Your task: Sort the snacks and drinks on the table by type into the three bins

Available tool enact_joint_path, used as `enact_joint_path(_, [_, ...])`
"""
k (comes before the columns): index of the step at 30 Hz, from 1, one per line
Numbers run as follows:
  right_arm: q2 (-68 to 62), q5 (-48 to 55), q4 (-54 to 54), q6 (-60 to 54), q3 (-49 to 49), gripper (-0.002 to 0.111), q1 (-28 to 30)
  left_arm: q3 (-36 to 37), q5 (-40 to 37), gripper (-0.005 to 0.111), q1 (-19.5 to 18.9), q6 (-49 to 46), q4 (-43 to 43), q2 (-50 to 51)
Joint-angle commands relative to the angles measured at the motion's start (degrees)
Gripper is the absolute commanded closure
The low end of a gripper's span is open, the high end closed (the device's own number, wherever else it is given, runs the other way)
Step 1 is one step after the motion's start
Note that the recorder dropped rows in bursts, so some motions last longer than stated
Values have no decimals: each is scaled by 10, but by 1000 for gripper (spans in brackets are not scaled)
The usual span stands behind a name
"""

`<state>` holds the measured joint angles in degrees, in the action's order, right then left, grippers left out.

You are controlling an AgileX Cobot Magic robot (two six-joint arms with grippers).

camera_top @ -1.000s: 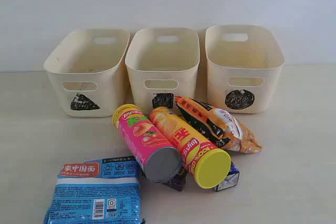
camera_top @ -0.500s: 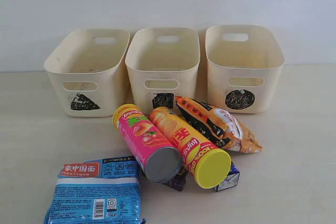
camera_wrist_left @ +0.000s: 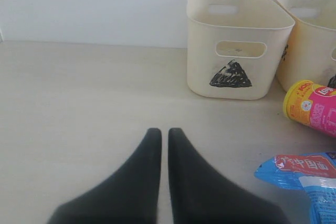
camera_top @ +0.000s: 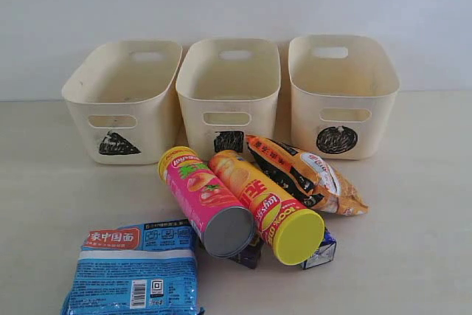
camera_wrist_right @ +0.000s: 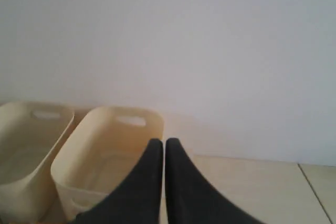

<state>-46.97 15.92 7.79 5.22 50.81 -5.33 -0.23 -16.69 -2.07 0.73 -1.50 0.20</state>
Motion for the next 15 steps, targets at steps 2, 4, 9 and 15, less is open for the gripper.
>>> enact_joint_path(2, [-91, 109, -1, -79, 60, 108, -105, 2, -1, 103, -1, -2, -6, -2])
enact_joint_path(4, [-139, 127, -1, -85, 79, 108, -159, 2, -1, 103, -1, -2, -6, -2])
enact_joint_path(9, [-239, 176, 0, -95, 128, 108, -239, 2, -1, 103, -1, -2, -6, -2])
enact_joint_path(15, [-353, 204, 1, -99, 191, 108, -318, 2, -1, 103, -1, -2, -6, -2])
